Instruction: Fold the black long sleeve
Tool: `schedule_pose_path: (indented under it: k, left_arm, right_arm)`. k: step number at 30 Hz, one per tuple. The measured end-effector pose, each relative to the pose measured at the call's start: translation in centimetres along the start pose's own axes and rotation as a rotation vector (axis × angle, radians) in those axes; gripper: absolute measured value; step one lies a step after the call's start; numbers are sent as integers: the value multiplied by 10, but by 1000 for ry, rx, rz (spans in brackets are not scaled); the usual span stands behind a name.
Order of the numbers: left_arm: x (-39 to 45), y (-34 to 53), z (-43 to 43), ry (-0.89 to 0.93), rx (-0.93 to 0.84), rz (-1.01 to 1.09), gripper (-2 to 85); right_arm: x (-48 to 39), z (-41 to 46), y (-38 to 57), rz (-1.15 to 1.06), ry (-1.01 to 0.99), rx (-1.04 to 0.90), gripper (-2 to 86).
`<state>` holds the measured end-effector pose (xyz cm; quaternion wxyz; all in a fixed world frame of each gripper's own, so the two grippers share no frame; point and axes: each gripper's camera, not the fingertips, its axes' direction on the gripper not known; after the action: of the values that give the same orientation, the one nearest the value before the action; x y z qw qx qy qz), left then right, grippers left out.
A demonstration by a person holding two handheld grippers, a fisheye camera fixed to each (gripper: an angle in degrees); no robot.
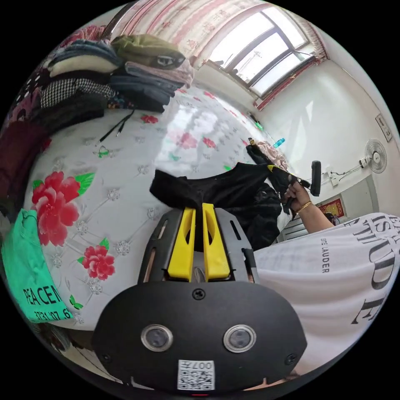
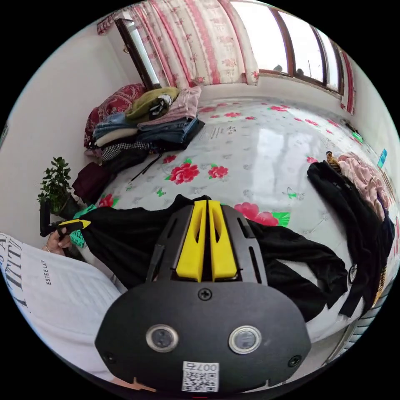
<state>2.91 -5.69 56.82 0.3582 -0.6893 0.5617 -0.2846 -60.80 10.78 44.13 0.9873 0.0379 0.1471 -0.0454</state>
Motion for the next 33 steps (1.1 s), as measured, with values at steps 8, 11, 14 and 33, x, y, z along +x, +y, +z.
schedule_pose_path:
  k: [8,11,14,33]
  left_arm:
    - [81,22,-139,-12,384,221,-7]
    - [111,49,-202,-1,555,316,-8]
    - [141,76,-243,-90,637,390,-9]
    - [57,-150,-189,-402,546,26,60]
  right_arm:
    - [-11,-372,27,-4,13,642,-3]
    - [-34,-468,64,-32,85,765,-3]
    - [-53,-544,100,-60,120,867,-3]
    - [-12,-503,-168,-200,182,810,15]
